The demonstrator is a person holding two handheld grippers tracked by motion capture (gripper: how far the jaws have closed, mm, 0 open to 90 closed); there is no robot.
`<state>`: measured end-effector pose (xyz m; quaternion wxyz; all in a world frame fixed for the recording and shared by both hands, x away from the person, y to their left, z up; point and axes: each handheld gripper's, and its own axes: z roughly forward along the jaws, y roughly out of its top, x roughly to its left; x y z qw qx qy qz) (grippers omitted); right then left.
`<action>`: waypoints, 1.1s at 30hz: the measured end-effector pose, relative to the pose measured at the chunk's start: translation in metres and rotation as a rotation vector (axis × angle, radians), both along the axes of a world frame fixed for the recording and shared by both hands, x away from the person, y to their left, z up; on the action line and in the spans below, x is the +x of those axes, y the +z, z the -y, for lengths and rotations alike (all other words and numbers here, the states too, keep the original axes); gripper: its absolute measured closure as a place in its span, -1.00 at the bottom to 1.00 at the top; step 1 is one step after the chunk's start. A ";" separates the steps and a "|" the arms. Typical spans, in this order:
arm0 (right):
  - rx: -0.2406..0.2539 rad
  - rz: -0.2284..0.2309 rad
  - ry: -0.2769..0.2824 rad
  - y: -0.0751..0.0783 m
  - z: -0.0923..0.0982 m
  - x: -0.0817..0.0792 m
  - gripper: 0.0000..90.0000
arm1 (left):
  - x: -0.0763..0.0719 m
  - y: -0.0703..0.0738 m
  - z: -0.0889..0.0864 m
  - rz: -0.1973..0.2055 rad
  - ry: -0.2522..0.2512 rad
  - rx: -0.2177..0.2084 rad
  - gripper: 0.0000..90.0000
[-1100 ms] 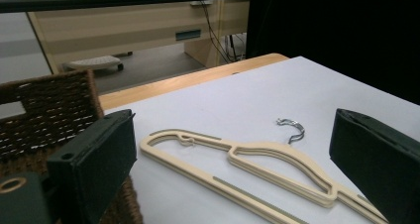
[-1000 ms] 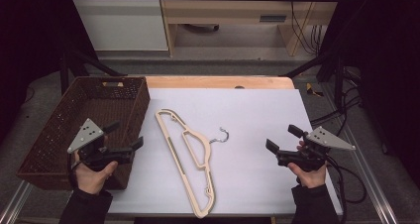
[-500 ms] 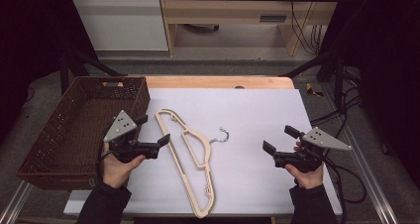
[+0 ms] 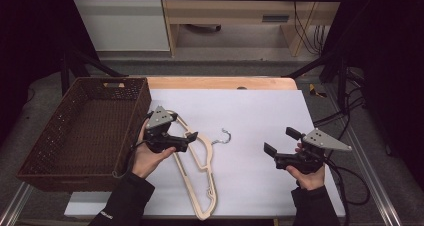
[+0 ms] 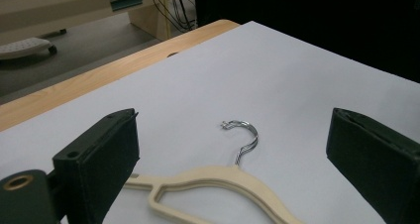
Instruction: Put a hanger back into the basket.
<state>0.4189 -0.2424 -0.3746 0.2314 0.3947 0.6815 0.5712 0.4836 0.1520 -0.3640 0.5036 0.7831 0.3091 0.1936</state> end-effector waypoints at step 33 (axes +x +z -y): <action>-0.017 -0.009 0.016 -0.002 0.001 0.002 -0.93 | 0.052 -0.058 0.081 -0.099 -0.087 0.208 -0.51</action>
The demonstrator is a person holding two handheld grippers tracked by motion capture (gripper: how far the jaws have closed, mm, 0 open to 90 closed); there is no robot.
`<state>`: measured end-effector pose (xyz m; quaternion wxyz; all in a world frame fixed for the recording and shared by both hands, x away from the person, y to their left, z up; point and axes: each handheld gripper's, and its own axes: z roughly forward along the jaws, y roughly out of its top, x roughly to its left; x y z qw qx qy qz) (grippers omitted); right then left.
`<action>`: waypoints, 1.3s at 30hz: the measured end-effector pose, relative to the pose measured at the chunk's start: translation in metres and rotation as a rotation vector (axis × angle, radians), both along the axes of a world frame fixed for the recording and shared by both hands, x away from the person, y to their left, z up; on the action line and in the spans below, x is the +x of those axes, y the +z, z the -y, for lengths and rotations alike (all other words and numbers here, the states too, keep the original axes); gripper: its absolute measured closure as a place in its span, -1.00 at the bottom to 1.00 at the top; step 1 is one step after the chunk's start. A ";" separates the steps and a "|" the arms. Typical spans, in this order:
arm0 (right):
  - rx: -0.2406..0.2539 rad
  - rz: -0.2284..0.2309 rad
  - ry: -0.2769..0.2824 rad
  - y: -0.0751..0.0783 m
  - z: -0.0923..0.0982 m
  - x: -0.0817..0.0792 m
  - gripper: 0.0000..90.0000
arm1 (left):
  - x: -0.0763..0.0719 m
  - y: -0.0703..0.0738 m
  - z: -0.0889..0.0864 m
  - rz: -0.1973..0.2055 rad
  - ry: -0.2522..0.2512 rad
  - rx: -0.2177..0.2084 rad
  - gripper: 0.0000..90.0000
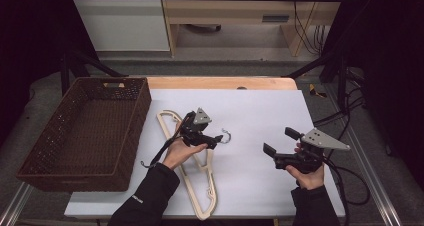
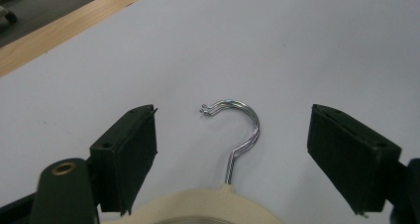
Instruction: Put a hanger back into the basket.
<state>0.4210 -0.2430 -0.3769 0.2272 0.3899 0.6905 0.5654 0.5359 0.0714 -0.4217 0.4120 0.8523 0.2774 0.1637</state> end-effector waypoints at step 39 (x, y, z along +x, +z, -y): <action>0.008 0.003 -0.003 0.000 0.001 0.001 -0.93 | 0.024 -0.043 0.011 -0.163 -0.066 0.133 0.91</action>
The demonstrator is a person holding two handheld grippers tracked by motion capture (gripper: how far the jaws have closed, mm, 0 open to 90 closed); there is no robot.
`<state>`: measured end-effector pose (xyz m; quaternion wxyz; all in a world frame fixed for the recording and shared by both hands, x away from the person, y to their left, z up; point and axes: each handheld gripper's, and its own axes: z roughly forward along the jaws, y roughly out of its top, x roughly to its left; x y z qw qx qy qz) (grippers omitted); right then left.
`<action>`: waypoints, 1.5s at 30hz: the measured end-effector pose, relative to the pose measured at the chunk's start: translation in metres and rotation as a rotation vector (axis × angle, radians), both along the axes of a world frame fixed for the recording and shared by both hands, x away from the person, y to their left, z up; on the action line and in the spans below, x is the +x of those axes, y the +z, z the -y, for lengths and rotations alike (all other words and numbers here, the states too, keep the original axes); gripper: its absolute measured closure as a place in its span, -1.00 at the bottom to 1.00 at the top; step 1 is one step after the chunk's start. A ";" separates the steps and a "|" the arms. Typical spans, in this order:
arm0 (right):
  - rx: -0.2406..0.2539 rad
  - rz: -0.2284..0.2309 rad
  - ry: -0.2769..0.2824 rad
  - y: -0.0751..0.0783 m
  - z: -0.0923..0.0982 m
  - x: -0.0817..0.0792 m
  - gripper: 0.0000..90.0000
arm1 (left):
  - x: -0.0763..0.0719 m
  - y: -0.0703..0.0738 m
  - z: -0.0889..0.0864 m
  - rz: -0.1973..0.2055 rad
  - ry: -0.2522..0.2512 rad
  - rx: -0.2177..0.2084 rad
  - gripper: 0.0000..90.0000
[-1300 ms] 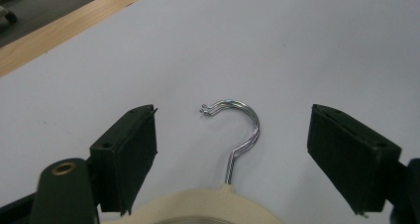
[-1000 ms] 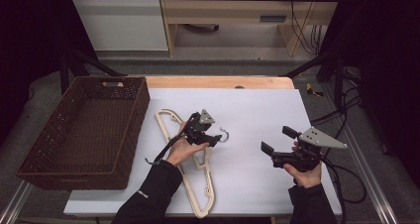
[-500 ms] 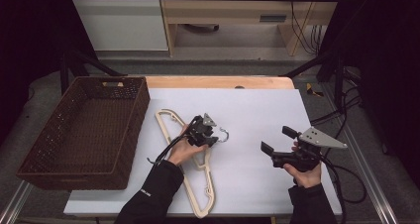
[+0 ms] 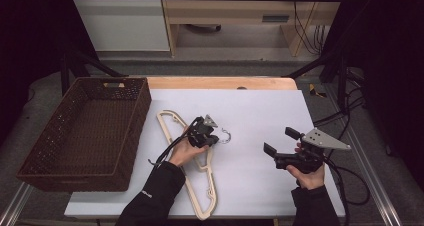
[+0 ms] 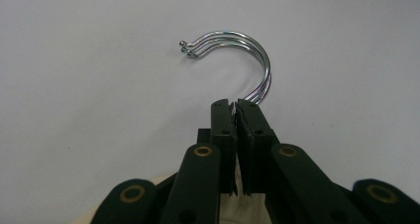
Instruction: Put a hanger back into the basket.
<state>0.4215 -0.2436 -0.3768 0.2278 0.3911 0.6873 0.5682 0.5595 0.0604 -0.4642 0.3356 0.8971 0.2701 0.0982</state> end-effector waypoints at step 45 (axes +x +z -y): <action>0.035 -0.075 0.063 0.003 -0.043 0.012 -0.75 | -0.042 0.058 -0.033 0.142 0.050 -0.156 0.97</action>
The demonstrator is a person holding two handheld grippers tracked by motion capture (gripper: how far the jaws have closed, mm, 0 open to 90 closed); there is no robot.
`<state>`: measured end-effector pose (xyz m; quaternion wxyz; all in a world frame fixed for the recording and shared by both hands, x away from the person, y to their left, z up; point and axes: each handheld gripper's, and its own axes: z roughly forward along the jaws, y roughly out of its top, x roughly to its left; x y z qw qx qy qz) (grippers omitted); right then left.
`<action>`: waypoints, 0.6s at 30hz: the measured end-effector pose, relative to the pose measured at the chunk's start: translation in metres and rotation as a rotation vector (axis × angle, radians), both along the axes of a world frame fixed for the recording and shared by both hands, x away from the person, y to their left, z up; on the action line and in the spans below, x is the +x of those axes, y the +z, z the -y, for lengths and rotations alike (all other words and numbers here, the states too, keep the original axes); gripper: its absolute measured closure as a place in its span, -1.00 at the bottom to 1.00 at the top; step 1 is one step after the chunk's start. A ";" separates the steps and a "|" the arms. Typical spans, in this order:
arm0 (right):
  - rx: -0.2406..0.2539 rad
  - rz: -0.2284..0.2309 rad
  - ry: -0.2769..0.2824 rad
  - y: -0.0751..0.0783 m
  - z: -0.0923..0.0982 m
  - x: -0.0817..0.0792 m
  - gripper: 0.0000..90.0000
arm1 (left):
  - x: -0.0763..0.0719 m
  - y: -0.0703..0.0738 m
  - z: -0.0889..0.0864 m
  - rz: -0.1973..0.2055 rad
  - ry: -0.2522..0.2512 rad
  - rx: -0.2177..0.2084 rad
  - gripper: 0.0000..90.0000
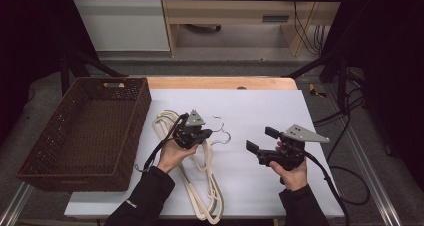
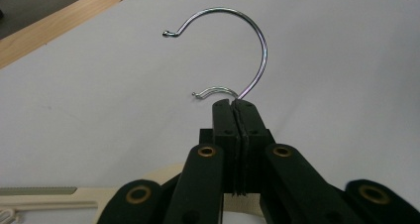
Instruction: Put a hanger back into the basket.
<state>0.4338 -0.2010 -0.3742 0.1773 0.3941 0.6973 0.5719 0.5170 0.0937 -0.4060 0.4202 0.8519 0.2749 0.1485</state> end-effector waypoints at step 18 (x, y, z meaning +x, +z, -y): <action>-0.115 -0.196 0.088 -0.034 -0.104 0.024 -0.46 | -0.007 0.009 -0.011 0.029 0.008 -0.030 0.97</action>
